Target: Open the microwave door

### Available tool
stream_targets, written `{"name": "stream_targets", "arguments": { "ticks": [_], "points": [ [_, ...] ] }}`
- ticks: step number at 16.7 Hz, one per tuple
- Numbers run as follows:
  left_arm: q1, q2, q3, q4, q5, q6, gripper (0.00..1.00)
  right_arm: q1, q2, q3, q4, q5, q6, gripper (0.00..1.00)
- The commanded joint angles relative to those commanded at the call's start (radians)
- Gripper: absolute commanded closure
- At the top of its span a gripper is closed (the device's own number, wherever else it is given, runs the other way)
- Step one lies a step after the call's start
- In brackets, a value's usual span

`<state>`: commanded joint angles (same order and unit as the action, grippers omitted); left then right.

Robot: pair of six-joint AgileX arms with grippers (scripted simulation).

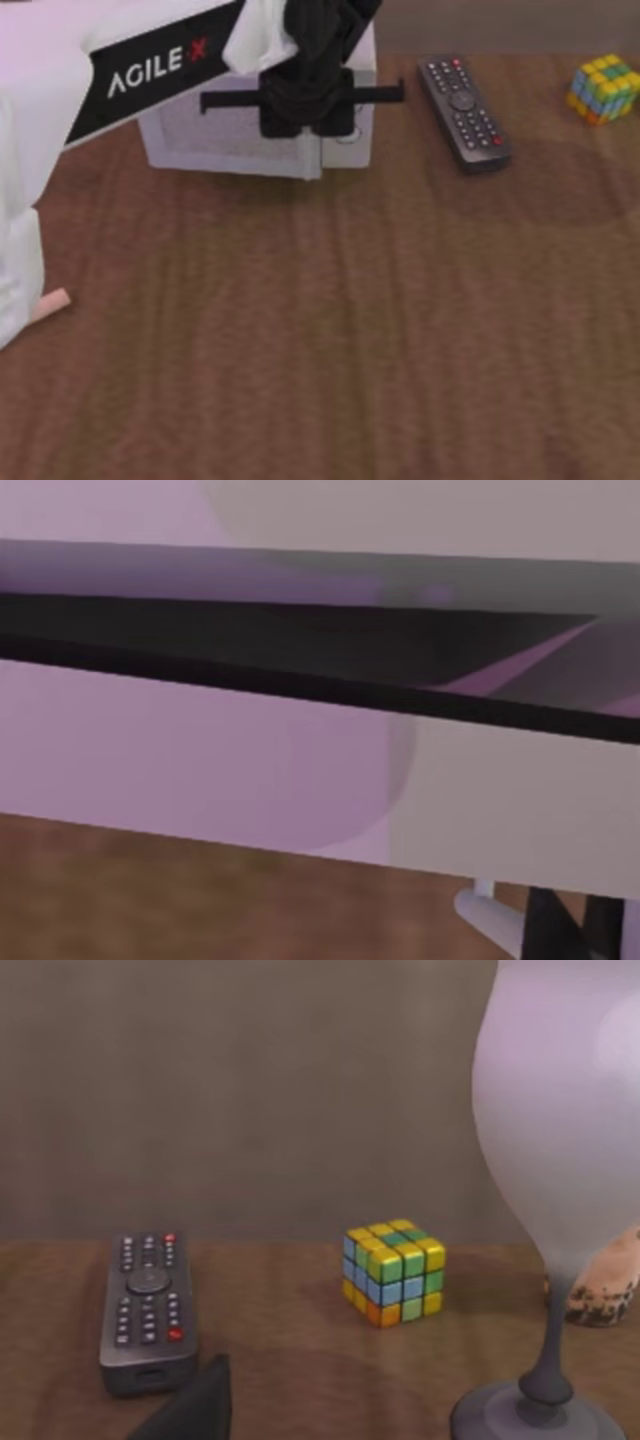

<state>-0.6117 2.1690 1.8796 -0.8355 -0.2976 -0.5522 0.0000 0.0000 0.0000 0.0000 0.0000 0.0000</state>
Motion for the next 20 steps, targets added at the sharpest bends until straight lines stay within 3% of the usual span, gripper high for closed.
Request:
{"name": "stream_targets", "arguments": {
  "ticks": [20],
  "points": [
    [0.001, -0.036, -0.061, 0.033, 0.017, 0.036, 1.00, 0.000, 0.000, 0.000, 0.000, 0.000, 0.000, 0.00]
  ]
}}
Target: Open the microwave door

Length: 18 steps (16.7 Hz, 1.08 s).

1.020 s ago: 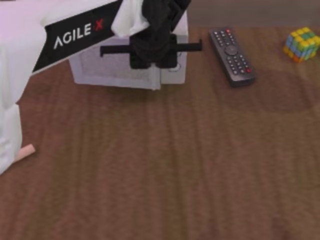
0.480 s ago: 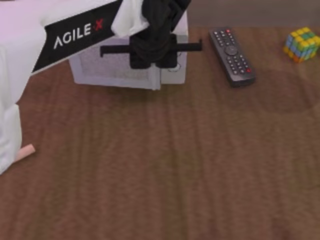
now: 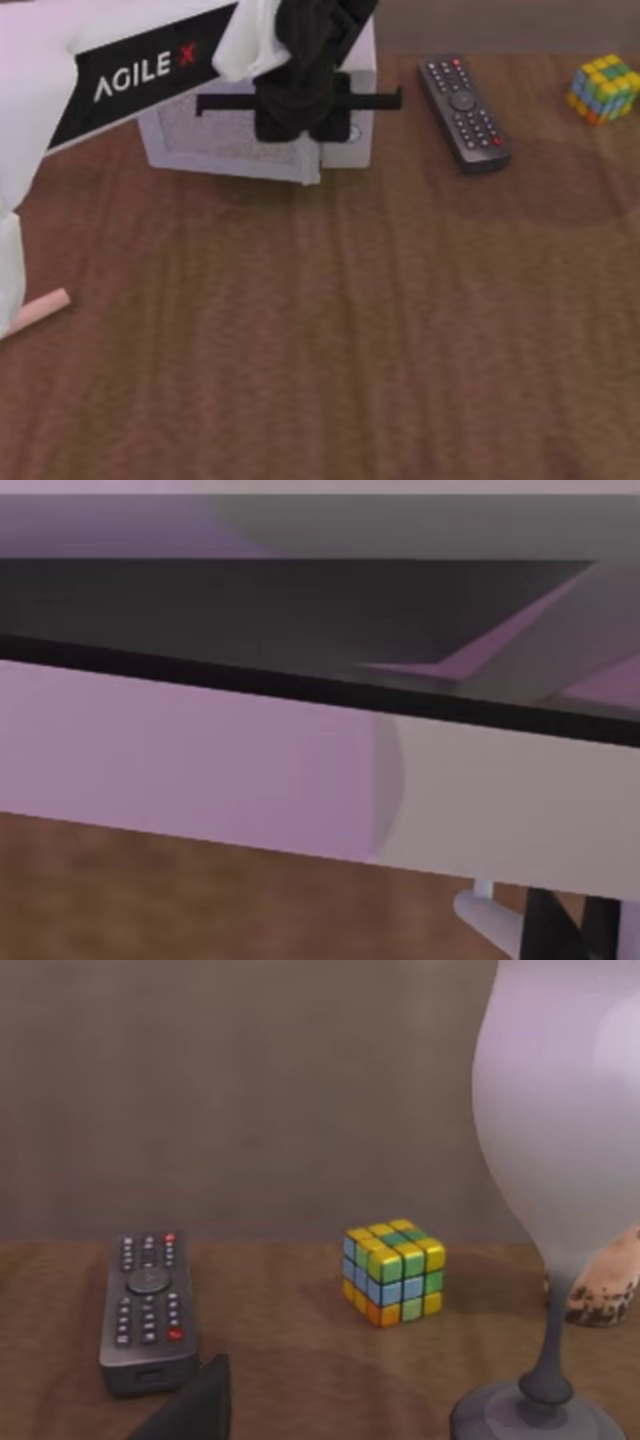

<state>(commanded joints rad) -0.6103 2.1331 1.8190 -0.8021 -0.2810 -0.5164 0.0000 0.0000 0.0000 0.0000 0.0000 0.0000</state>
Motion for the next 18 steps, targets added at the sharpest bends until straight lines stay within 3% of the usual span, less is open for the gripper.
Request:
{"name": "stream_targets", "arguments": {
  "ticks": [5, 18],
  "points": [
    [0.005, -0.059, -0.090, 0.048, 0.029, 0.062, 1.00, 0.000, 0.000, 0.000, 0.000, 0.000, 0.000, 0.00],
    [0.005, -0.059, -0.090, 0.048, 0.029, 0.062, 1.00, 0.000, 0.000, 0.000, 0.000, 0.000, 0.000, 0.00]
  ]
}}
